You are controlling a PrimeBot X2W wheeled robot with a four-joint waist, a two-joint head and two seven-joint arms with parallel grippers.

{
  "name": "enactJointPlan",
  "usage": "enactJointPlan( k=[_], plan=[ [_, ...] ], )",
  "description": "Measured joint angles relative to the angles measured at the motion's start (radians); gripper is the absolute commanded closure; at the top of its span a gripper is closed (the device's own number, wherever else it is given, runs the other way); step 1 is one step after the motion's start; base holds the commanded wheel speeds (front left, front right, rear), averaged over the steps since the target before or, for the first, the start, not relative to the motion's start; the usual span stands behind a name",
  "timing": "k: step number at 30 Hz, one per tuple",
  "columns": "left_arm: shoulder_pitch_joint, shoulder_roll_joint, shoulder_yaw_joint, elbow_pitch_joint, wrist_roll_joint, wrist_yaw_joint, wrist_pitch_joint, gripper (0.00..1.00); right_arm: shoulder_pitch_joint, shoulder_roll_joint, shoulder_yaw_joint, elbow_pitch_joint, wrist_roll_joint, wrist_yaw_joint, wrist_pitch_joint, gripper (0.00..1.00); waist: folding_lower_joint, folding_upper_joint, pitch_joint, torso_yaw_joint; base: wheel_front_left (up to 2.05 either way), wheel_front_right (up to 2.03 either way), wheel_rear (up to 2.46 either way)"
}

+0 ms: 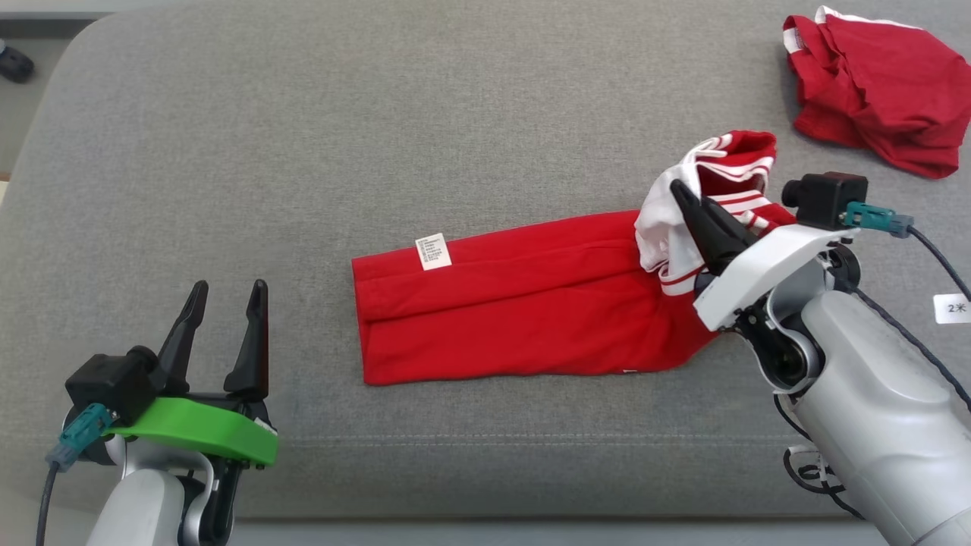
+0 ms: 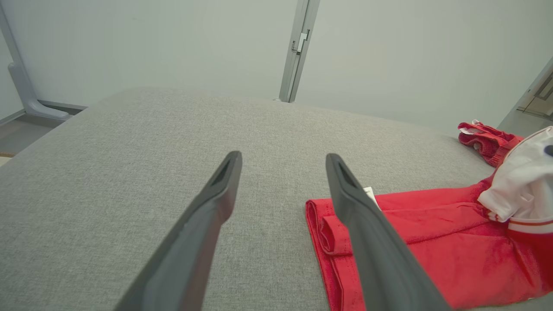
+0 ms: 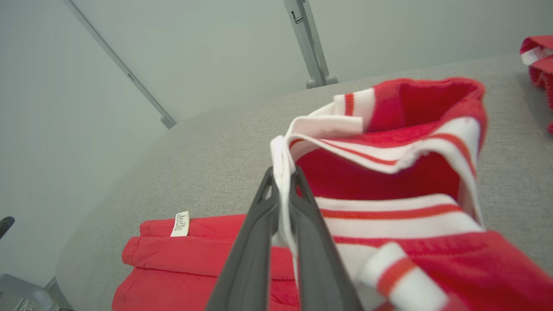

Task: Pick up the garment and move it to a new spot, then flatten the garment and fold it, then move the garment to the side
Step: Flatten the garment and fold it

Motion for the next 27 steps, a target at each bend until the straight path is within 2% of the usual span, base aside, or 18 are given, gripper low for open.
enactJointPlan(
  k=[7,15,27],
  plan=[
    [0.001,-0.02,0.0,0.0,0.002,0.0,0.0,0.0,0.0,-0.001,0.083,-0.048,-0.012,0.0,0.047,1.0,0.0,0.0,-0.012,0.059,0.0,0.0,0.0],
    [0.001,-0.03,-0.006,0.001,0.002,0.0,0.0,0.0,0.0,0.011,0.123,-0.054,-0.02,0.0,0.083,1.0,0.0,0.0,-0.015,0.137,0.0,0.0,0.0],
    [0.001,-0.046,-0.006,0.002,0.003,-0.001,0.0,0.0,-0.023,0.059,0.187,-0.012,-0.044,0.0,0.156,1.0,0.0,0.0,-0.005,0.226,0.0,0.0,0.0]
  ],
)
